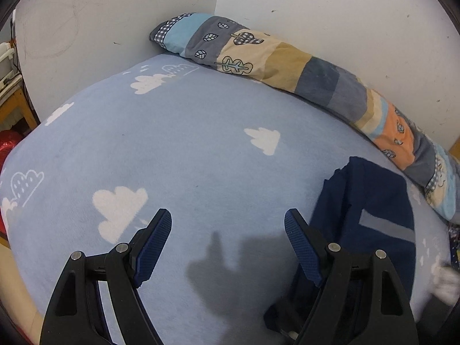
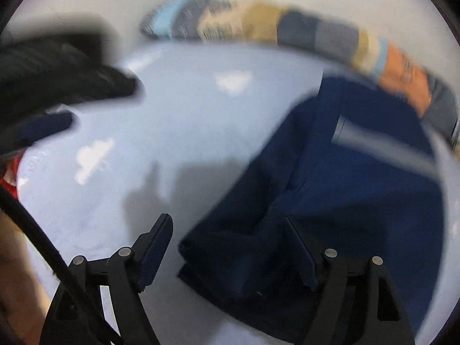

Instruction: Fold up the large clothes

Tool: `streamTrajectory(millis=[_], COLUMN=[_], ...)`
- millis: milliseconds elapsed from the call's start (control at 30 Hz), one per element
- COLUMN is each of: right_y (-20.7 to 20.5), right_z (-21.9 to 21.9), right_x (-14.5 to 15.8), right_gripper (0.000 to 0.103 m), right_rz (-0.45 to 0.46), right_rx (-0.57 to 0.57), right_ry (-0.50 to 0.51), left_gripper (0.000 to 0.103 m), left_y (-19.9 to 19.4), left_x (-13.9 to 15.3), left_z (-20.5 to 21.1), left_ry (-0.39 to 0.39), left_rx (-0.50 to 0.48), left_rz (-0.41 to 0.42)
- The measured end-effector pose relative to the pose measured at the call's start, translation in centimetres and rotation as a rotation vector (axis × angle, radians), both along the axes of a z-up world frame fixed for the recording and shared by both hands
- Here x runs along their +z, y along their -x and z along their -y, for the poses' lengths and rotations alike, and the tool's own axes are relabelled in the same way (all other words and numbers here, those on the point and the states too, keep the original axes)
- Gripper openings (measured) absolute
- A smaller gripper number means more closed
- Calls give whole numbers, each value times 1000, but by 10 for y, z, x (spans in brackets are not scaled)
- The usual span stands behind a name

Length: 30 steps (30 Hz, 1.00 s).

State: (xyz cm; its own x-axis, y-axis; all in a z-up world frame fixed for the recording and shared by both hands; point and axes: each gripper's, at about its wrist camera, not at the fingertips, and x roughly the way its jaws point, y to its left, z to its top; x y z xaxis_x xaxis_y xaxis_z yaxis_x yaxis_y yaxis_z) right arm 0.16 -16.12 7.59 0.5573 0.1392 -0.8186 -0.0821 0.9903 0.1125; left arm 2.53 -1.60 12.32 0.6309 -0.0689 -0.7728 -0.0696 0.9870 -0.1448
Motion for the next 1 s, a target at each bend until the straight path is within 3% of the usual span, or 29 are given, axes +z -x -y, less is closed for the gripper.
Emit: streamTrajectory(millis=[167,300,400,433,500,633,733,867,933,1000], right_y=[13,0,-23,-30,-47,-83,-106,-134,-136,-134], right_z=[95,177,235,242,265,272,271,247,243,242], right_x=[49,71,62,58,48,25,2,-59,-63,-47], right_gripper=[82,80,61,48,42,36,34,34,33,33], right_rz=[72,99,59,46,25,18,-10,-210,-210,-199], right_rx=[-114,-244,-341,-357,-379,-407,-385,-298,-275,-284], right_ry=[-82,-46,-101,-113,-132,-170,-188,-98,-64,-44], left_gripper=[80,80,80,80,80,80,80,81,81,81], left_y=[4,10,20,24,31,40,37,25,24,25], left_x=[8,7,0,-5,-17,-43,-61,-77,-79,-72], left_z=[9,45,85,97,123,159,162,151,146,142], left_ry=[12,54,116,135,135,51,-41,-140,-127,-114], left_rx=[-8,-119,-249,-288,-358,-444,-426,-353,-343,-328], left_rz=[30,15,-14,-31,-68,-120,-160,-206,-222,-208])
